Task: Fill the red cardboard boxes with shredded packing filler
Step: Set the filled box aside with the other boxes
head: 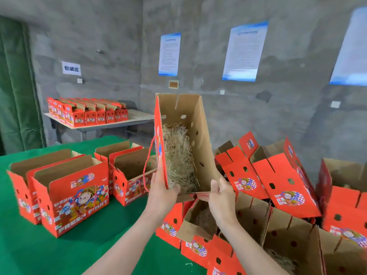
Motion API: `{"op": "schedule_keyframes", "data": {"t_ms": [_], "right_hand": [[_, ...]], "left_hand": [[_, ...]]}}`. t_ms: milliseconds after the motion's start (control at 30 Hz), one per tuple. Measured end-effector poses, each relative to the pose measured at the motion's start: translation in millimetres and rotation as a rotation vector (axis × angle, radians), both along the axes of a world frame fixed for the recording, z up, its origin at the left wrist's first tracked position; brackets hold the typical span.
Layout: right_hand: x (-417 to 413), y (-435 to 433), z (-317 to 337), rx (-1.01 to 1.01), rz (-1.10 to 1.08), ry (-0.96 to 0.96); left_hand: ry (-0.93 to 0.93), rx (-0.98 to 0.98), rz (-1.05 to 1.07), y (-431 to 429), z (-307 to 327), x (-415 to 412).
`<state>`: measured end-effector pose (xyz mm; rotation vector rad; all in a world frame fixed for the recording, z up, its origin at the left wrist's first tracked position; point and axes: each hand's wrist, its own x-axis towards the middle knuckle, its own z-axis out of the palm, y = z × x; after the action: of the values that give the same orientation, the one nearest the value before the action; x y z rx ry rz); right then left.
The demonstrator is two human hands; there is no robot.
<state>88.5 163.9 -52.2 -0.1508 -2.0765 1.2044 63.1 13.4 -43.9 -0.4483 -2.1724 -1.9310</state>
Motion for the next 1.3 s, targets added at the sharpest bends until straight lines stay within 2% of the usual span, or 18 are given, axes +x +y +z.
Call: {"op": "schedule_keyframes", "data": {"t_ms": [100,200,267,367,467,667,833,933,1000,1067,1167,1233,1300], "right_hand": [[-36.2,-0.7,6.1,0.076,0.003,0.006],[-80.3,-4.3,18.1,0.157,0.137,-0.069],[-109.3,-4.9,22.8,0.286,0.177,-0.076],[-153.9,-2.8,28.0,0.543,-0.035,-0.289],[-196.7,0.2,34.9,0.579,-0.241,-0.45],[-267.2,19.2,52.6,0.627,-0.4,-0.389],[-313.3,39.3,59.1,0.738,-0.506,-0.419],[-316.8,54.1,54.0,0.664,-0.421,-0.354],[-311.8,71.2,50.5,0.449,-0.317,-0.253],[-305.5,78.6,40.1,0.274,-0.261,-0.135],[-298.9,71.4,-2.0,0.134,-0.461,0.061],[-296.3,62.0,-39.1,0.223,-0.479,0.051],[-294.4,54.5,-64.9,0.459,-0.419,-0.106]], "left_hand": [[-0.096,0.202,-0.04,-2.7,6.1,-50.4],[-0.157,0.233,-0.036,-4.8,21.2,-110.0],[-0.227,0.268,-0.07,-4.8,26.5,-150.5],[-0.274,0.279,-0.126,-3.3,28.2,-205.5],[-0.251,0.249,-0.218,3.8,28.9,-251.0],[-0.19,0.155,-0.511,17.5,25.4,-334.1],[-0.373,0.064,-0.555,41.2,1.7,-364.9],[-0.333,-0.057,-0.44,60.7,1.2,-389.9],[-0.23,-0.266,-0.343,69.4,-3.1,-404.3],[-0.236,-0.328,-0.329,75.0,-11.5,-410.8],[-0.306,-0.316,-0.39,80.2,-27.6,-408.5],[-0.326,-0.306,-0.429,83.9,-37.9,-405.6],[-0.317,-0.282,-0.433,87.3,-43.9,-403.3]]}}
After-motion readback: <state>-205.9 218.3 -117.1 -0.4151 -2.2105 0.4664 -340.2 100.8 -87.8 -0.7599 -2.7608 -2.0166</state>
